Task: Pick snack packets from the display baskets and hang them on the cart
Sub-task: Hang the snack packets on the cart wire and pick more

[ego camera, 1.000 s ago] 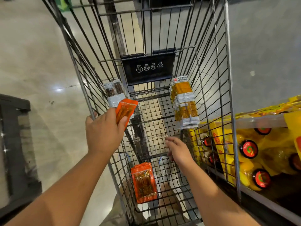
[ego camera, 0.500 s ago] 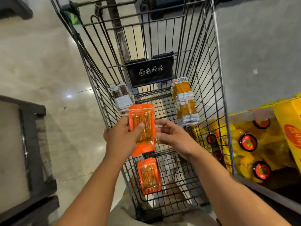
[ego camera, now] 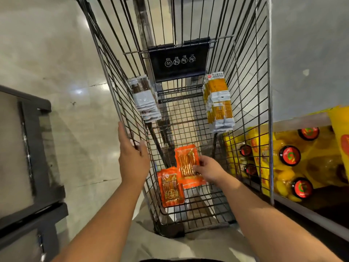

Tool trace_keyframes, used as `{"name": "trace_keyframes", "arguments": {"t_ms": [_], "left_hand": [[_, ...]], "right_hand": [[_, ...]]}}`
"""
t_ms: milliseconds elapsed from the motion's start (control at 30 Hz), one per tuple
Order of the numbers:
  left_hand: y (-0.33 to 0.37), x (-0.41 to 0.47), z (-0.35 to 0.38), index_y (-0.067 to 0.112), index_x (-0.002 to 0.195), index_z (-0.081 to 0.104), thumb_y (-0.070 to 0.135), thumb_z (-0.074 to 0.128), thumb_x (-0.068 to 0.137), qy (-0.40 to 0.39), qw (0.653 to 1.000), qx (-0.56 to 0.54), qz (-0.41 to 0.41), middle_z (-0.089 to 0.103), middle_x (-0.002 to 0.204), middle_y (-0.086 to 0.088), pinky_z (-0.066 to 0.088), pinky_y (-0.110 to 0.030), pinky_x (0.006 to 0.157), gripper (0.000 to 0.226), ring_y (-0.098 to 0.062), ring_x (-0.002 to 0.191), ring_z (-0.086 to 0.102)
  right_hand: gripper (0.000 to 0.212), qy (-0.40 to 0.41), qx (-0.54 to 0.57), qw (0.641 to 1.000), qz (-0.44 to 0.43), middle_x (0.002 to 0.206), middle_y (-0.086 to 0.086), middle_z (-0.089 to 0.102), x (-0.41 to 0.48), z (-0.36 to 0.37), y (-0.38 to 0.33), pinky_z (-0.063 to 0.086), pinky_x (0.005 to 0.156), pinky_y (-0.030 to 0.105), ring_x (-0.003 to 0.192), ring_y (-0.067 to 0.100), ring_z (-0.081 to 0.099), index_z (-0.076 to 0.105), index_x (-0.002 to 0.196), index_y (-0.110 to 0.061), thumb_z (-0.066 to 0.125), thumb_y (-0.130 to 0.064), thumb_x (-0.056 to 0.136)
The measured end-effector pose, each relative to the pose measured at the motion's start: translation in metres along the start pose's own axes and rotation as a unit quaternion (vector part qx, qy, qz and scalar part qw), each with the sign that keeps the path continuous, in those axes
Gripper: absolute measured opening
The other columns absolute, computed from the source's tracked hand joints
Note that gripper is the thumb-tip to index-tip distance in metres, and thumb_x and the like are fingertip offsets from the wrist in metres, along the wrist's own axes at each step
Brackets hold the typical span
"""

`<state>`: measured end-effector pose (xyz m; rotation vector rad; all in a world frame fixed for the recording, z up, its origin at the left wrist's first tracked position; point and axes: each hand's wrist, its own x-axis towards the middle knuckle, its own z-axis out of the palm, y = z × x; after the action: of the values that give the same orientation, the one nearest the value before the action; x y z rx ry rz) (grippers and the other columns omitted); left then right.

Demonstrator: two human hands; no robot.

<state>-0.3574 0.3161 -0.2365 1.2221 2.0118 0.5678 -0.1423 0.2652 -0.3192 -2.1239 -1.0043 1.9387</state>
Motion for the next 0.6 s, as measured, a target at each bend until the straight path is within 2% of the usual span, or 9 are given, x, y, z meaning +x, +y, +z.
{"name": "trace_keyframes", "arguments": {"t_ms": [67,167,267,300,367,400,467,533,600], "left_hand": [[-0.005,0.001,0.004,0.033,0.161,0.005,0.018,0.048,0.106,0.028,1.0,0.005,-0.002,0.039,0.16,-0.001,0.039,-0.024,0.097,0.072,-0.005,0.117,0.05],[-0.012,0.003,0.007,0.041,0.16,0.002,0.019,0.044,0.107,0.031,1.0,0.004,-0.001,0.045,0.155,0.002,0.051,-0.034,0.097,0.071,-0.024,0.114,0.065],[-0.016,0.007,0.009,0.045,0.158,0.001,0.019,0.042,0.107,0.038,0.999,0.015,0.01,0.041,0.14,0.019,0.058,-0.05,0.09,0.07,-0.026,0.103,0.07],[-0.017,0.008,0.009,0.045,0.158,0.002,0.019,0.042,0.107,0.041,0.999,0.016,0.011,0.037,0.137,0.022,0.058,-0.051,0.088,0.07,-0.027,0.103,0.07],[-0.02,0.008,0.011,0.044,0.159,0.001,0.019,0.04,0.108,0.044,0.999,0.019,0.016,0.034,0.141,0.023,0.058,-0.052,0.086,0.069,-0.028,0.104,0.07],[-0.022,0.009,0.012,0.044,0.159,0.001,0.019,0.039,0.108,0.044,0.999,0.021,0.02,0.037,0.147,0.019,0.059,-0.051,0.084,0.069,-0.028,0.103,0.07],[-0.027,0.01,0.013,0.049,0.156,-0.003,0.02,0.037,0.108,0.044,0.998,0.028,0.022,0.051,0.15,0.0,0.06,-0.049,0.082,0.069,-0.026,0.099,0.07],[-0.031,0.011,0.014,0.057,0.15,-0.007,0.022,0.035,0.108,0.041,0.998,0.035,0.026,0.062,0.136,-0.012,0.06,-0.045,0.08,0.069,-0.024,0.096,0.07],[-0.032,0.011,0.015,0.061,0.147,-0.008,0.022,0.034,0.108,0.038,0.998,0.038,0.025,0.064,0.132,-0.014,0.059,-0.042,0.08,0.069,-0.022,0.092,0.07]], "right_hand": [[0.02,-0.009,-0.078,0.996,0.038,0.114,0.005,0.069,0.01,0.017,0.012,0.05,0.098,0.038,0.11,0.024,0.064,0.065,0.118,-0.015,0.063,-0.017,0.098],[0.031,-0.028,-0.157,0.986,0.035,0.121,0.007,0.065,0.018,0.045,0.018,0.05,0.098,0.04,0.119,0.03,0.061,0.054,0.126,-0.017,0.061,-0.017,0.096],[0.05,-0.059,-0.114,0.991,0.036,0.134,0.005,0.052,0.019,0.066,0.008,0.053,0.079,0.015,0.128,0.036,0.054,0.029,0.151,-0.018,0.046,-0.008,0.105],[0.062,-0.064,-0.109,0.991,0.038,0.139,0.005,0.047,0.021,0.072,0.007,0.052,0.081,0.014,0.127,0.036,0.054,0.014,0.157,-0.018,0.044,-0.005,0.105],[0.093,-0.057,-0.198,0.978,0.027,0.151,0.015,0.039,0.033,0.081,0.011,0.05,0.101,0.034,0.125,0.034,0.056,-0.013,0.159,-0.03,0.053,-0.004,0.098],[0.097,-0.063,-0.261,0.963,0.017,0.154,0.019,0.037,0.038,0.085,0.011,0.048,0.105,0.041,0.127,0.033,0.055,-0.014,0.159,-0.033,0.055,-0.005,0.097],[0.088,-0.076,-0.329,0.941,0.019,0.15,0.017,0.04,0.05,0.093,0.011,0.048,0.105,0.043,0.128,0.033,0.054,0.003,0.16,-0.03,0.058,-0.009,0.095],[0.069,-0.071,-0.329,0.941,0.026,0.142,0.014,0.043,0.054,0.098,0.005,0.051,0.102,0.045,0.125,0.033,0.055,0.026,0.15,-0.024,0.062,-0.014,0.092],[0.054,-0.057,-0.323,0.944,0.017,0.141,0.011,0.038,0.058,0.099,0.001,0.054,0.097,0.045,0.12,0.033,0.057,0.038,0.138,-0.019,0.063,-0.012,0.091]]}}
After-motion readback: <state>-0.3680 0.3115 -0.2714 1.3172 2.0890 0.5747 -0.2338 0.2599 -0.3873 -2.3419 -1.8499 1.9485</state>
